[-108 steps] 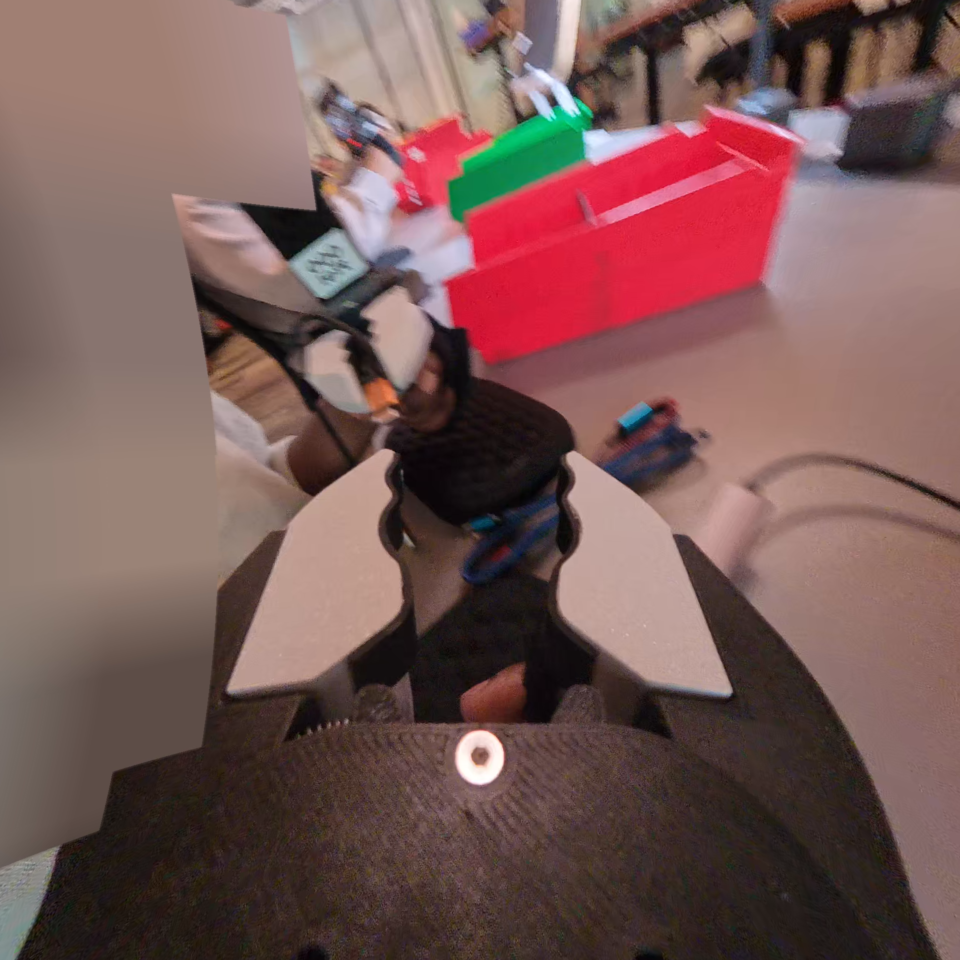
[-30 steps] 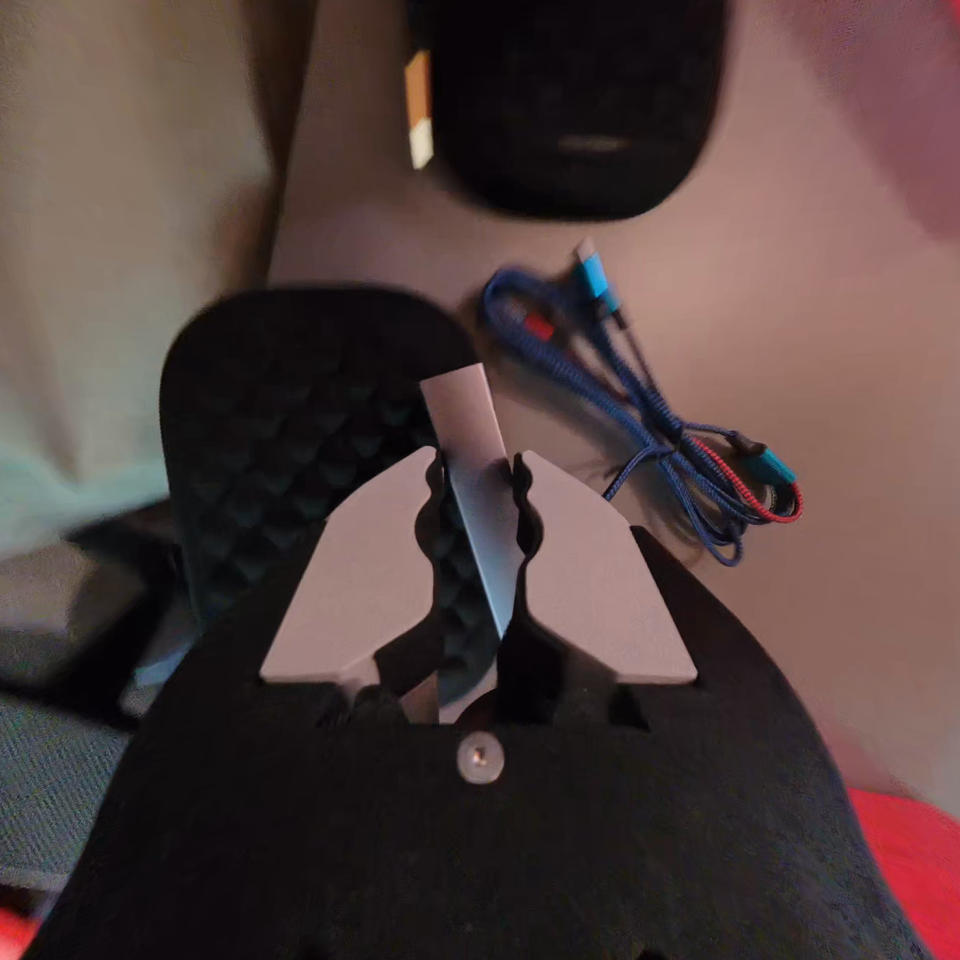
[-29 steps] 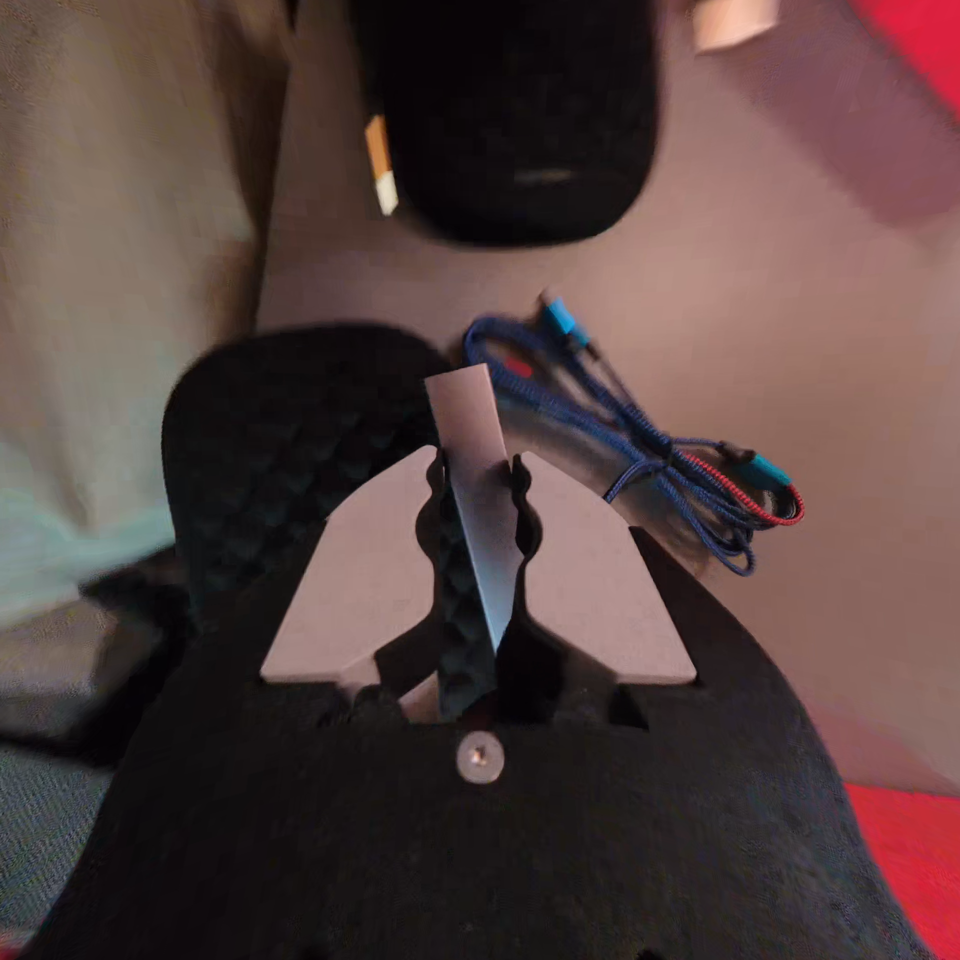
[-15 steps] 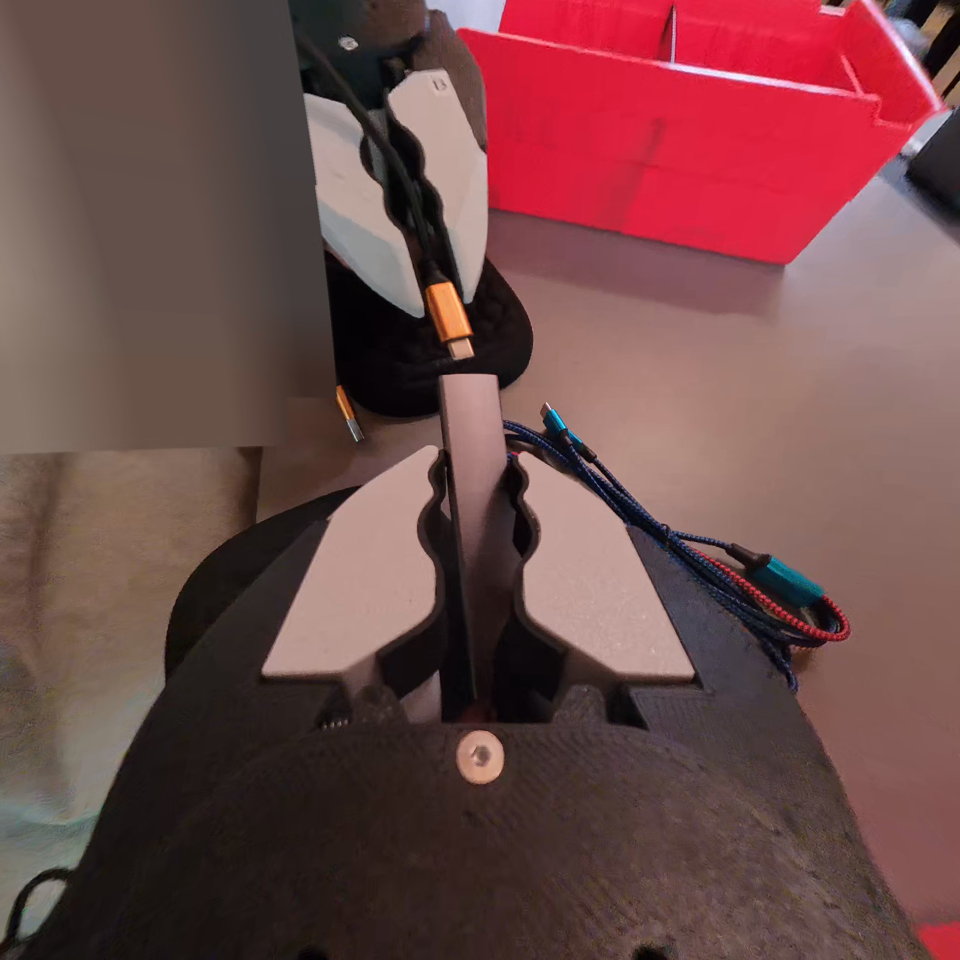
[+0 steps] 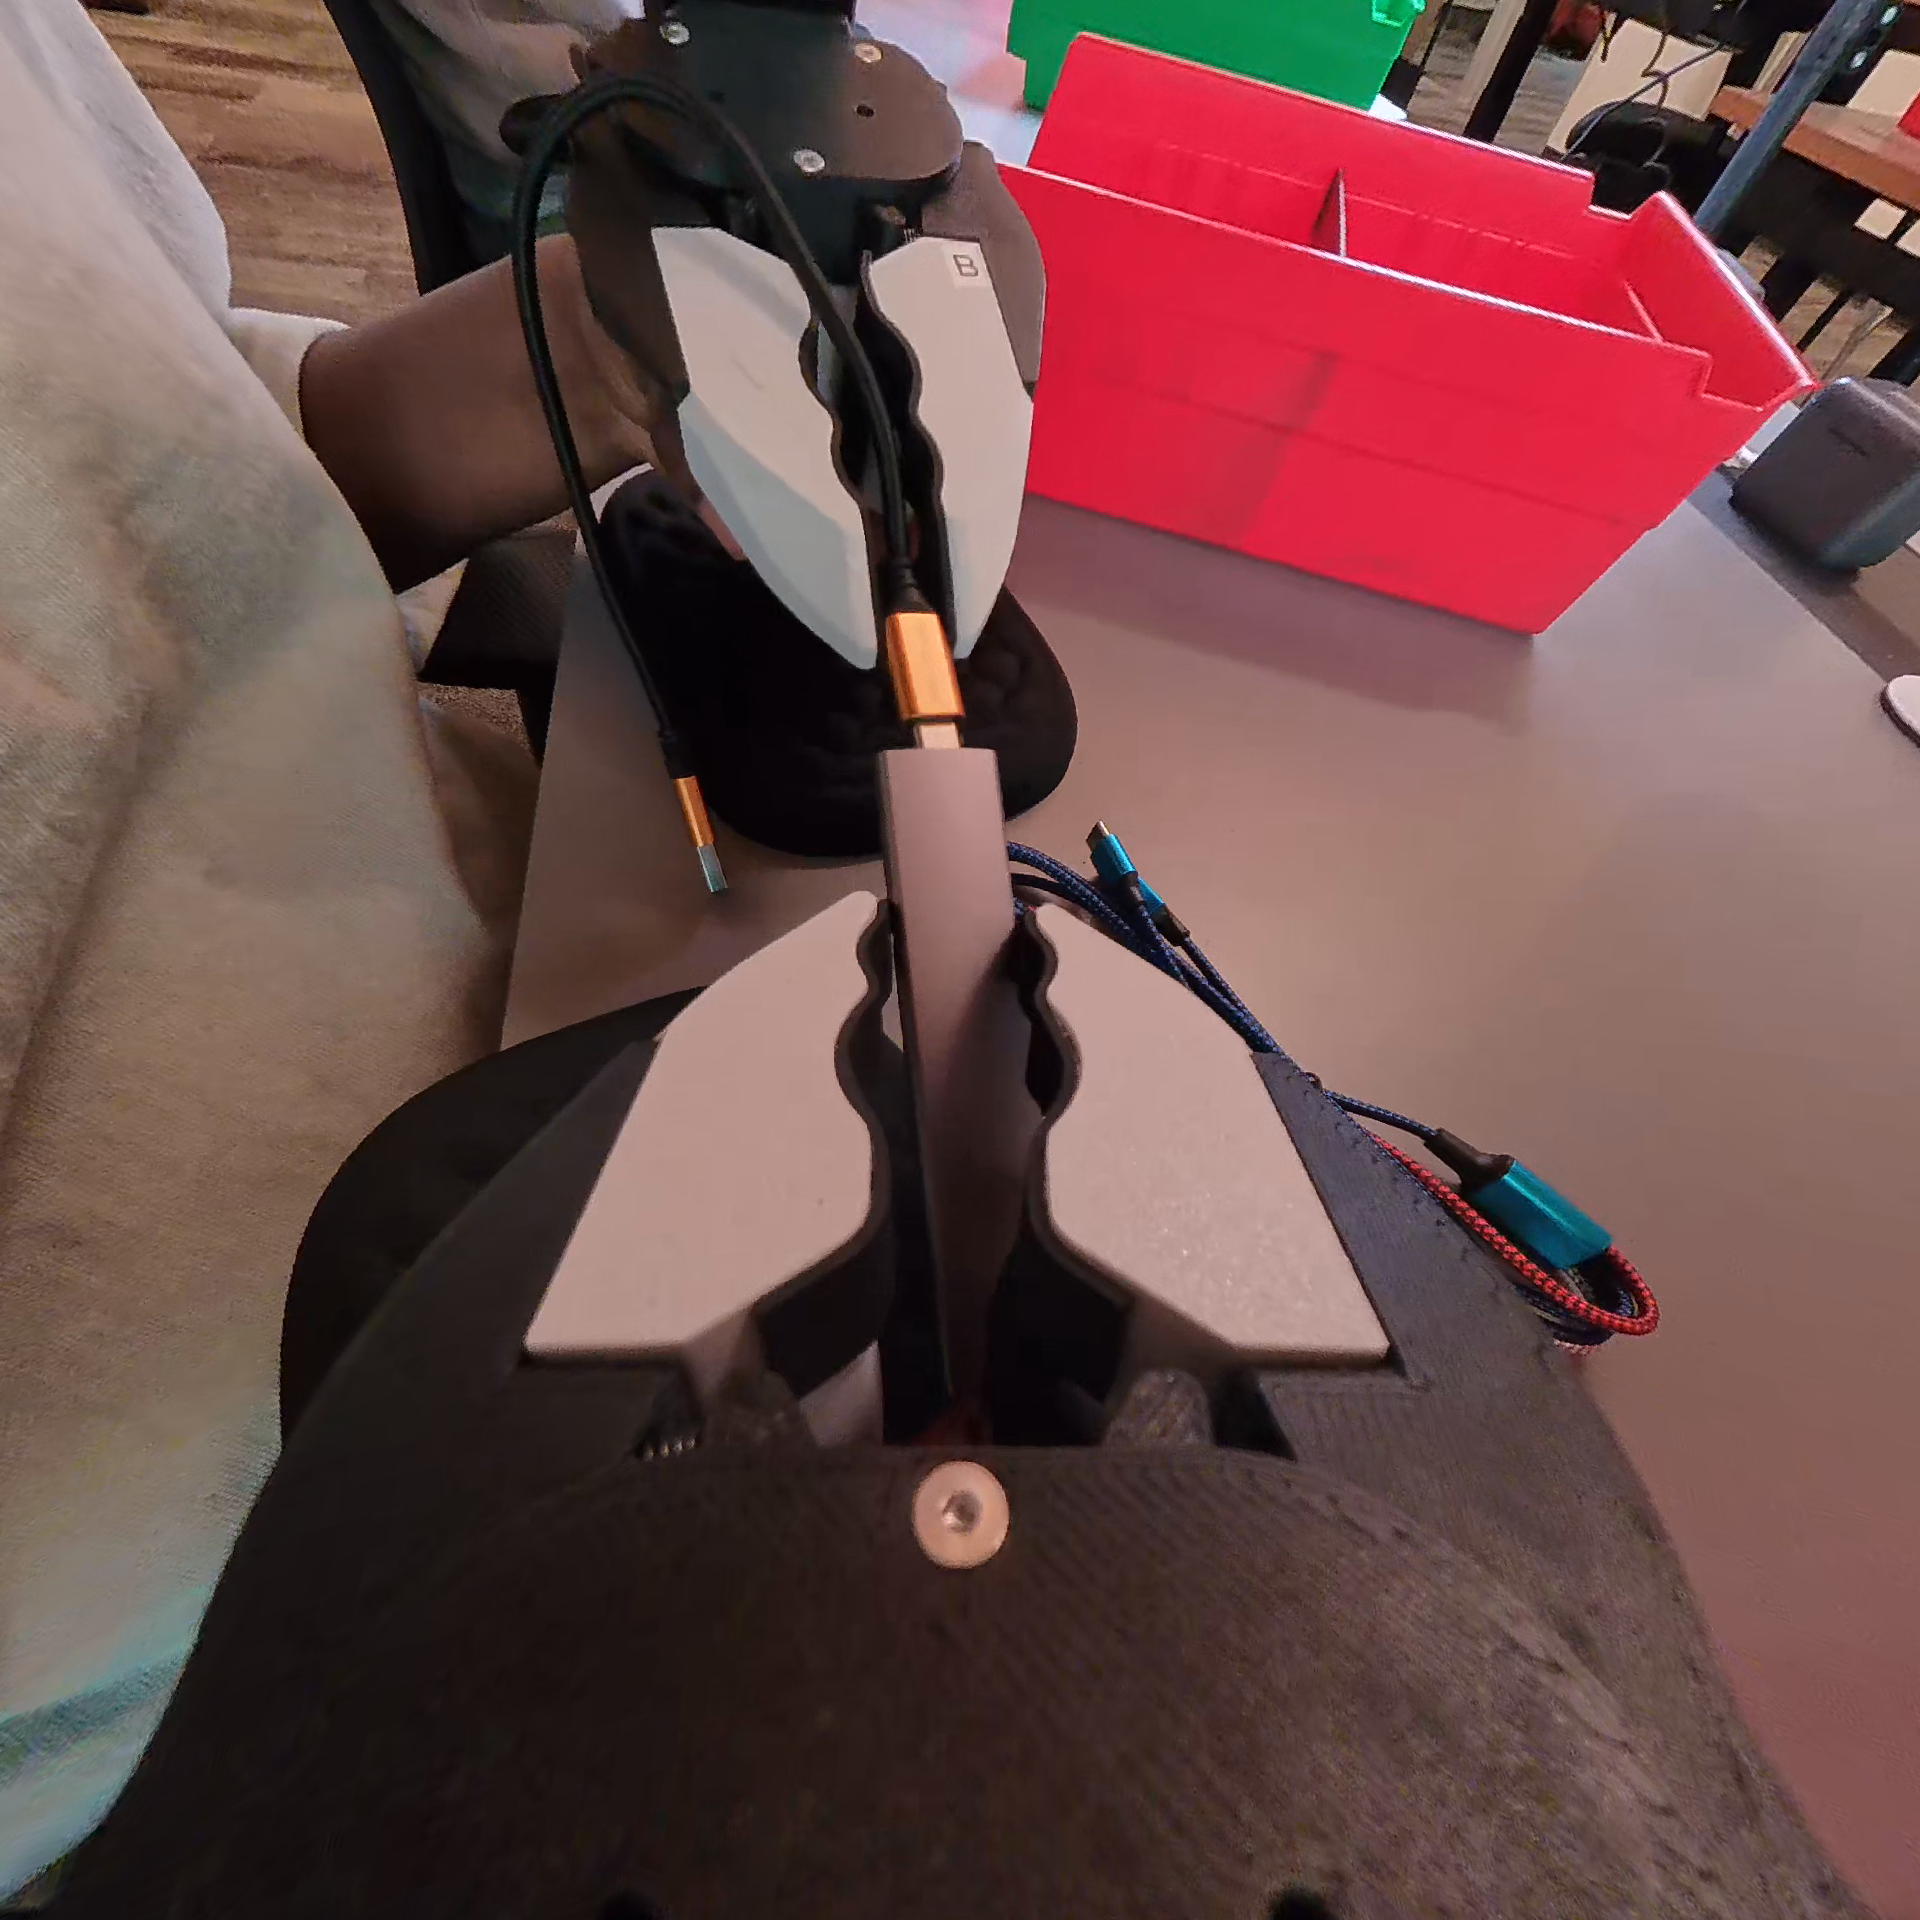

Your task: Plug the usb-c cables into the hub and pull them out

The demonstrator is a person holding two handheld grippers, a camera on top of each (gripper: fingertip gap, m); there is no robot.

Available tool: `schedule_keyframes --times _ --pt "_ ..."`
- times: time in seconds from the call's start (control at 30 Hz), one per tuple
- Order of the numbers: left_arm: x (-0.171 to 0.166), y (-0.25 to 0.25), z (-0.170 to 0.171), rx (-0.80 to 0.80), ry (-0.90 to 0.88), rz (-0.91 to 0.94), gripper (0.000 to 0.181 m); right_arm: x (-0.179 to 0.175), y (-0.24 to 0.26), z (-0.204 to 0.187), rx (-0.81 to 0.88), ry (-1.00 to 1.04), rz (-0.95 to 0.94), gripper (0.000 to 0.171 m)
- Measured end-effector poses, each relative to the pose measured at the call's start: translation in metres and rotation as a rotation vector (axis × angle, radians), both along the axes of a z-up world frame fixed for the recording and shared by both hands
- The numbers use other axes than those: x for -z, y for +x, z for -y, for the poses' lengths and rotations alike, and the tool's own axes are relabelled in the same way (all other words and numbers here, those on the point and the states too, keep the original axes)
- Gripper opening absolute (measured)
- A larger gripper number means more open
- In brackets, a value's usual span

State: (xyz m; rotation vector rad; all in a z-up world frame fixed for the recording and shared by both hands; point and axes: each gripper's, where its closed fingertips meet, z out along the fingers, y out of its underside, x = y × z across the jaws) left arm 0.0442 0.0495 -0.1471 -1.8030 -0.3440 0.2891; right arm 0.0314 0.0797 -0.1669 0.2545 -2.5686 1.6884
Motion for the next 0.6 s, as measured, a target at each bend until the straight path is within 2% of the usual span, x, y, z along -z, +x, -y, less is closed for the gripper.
schedule_keyframes --times 0.6 --pt "0.0084 0.0046 -0.0082 0.073 -0.037 0.055 0.012 0.0079 0.0046 0.001 -0.032 0.01 -0.018 0.021"
